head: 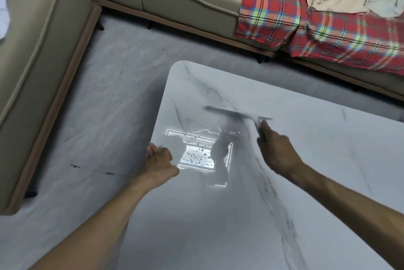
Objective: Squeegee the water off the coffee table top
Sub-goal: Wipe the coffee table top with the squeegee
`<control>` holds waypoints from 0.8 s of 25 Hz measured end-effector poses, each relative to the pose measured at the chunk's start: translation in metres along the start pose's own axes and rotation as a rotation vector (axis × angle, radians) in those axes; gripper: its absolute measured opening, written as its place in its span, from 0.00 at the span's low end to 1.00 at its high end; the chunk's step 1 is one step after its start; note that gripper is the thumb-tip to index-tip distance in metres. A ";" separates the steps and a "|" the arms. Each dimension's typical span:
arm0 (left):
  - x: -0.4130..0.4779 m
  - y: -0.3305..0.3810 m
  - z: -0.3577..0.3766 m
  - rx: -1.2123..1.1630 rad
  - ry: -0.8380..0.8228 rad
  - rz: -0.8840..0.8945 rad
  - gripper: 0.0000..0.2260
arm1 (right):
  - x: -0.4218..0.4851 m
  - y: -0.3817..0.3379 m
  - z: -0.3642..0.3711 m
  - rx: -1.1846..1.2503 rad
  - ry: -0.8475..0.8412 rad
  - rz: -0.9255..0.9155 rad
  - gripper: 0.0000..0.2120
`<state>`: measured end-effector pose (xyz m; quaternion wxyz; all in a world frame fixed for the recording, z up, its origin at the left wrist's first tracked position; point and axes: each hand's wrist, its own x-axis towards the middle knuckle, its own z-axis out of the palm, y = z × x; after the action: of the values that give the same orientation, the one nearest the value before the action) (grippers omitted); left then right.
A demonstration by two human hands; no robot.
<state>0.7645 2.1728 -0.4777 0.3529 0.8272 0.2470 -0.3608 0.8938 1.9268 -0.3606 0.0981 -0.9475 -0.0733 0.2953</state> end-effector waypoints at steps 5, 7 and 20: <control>-0.001 -0.002 -0.002 -0.053 -0.019 -0.019 0.19 | 0.106 -0.093 -0.001 0.106 0.091 -0.057 0.15; -0.001 -0.005 -0.003 -0.061 -0.034 -0.020 0.20 | 0.120 -0.118 0.017 0.144 0.084 -0.043 0.15; -0.025 -0.042 0.001 -0.138 0.279 0.077 0.12 | -0.043 0.046 0.040 -0.221 -0.134 -0.243 0.26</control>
<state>0.7214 2.1947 -0.4757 0.3847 0.8519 0.2859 -0.2110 0.8391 1.8798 -0.3796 0.0234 -0.9148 -0.2258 0.3340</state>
